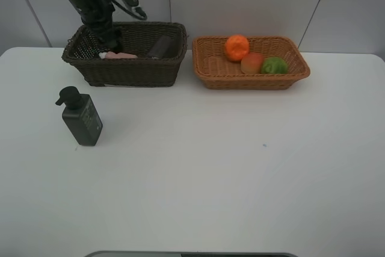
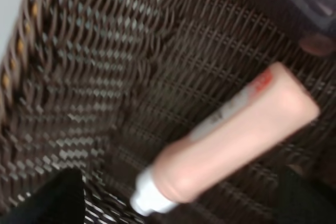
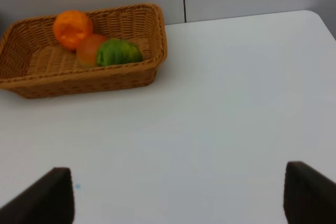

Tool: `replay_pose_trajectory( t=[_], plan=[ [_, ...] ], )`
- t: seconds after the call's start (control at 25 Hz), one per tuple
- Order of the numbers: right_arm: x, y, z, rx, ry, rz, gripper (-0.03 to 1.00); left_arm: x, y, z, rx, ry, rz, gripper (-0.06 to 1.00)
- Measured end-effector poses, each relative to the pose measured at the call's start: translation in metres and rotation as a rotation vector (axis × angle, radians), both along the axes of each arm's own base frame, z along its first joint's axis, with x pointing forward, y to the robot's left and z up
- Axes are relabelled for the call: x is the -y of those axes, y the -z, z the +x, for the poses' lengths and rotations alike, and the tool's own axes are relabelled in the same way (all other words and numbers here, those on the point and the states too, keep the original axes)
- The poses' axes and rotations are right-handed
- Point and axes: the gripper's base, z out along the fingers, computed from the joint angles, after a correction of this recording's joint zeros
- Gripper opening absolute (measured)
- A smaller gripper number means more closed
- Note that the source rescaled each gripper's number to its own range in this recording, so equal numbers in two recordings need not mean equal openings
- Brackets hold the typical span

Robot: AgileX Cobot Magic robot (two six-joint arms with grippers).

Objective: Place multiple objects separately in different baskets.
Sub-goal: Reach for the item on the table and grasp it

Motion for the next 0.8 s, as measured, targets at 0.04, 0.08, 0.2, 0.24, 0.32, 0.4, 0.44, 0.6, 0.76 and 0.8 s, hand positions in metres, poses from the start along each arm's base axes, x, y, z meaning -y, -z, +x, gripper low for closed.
replay_pose_trajectory(
  t=[0.04, 0.08, 0.2, 0.24, 0.32, 0.4, 0.44, 0.6, 0.76, 0.8],
  plan=[
    [0.000, 0.000, 0.000, 0.000, 0.000, 0.000, 0.88, 0.000, -0.002, -0.002, -0.019, -0.078, -0.038, 0.89],
    [0.000, 0.000, 0.000, 0.000, 0.000, 0.000, 0.88, 0.000, -0.007, -0.004, -0.035, -0.164, -0.072, 0.89],
    [0.000, 0.000, 0.000, 0.000, 0.000, 0.000, 0.88, -0.002, -0.026, -0.013, -0.071, -0.431, -0.176, 0.89],
    [0.000, 0.000, 0.000, 0.000, 0.000, 0.000, 0.88, -0.003, -0.035, -0.016, -0.077, -0.514, -0.210, 0.89],
    [0.000, 0.000, 0.000, 0.000, 0.000, 0.000, 0.88, -0.004, -0.049, -0.024, -0.100, -0.650, -0.257, 0.89],
    [0.000, 0.000, 0.000, 0.000, 0.000, 0.000, 0.88, -0.005, -0.061, -0.037, -0.146, -0.760, -0.275, 0.89],
    [0.000, 0.000, 0.000, 0.000, 0.000, 0.000, 0.88, -0.004, -0.063, -0.043, -0.176, -0.800, -0.270, 0.89],
    [0.000, 0.000, 0.000, 0.000, 0.000, 0.000, 0.88, 0.003, -0.066, -0.072, -0.234, -0.826, -0.184, 0.89],
    [0.000, 0.000, 0.000, 0.000, 0.000, 0.000, 0.88, 0.003, -0.061, -0.102, -0.247, -0.852, -0.119, 0.89],
    [0.000, 0.000, 0.000, 0.000, 0.000, 0.000, 0.88, 0.001, -0.059, -0.110, -0.250, -0.865, -0.114, 0.89]
  ],
)
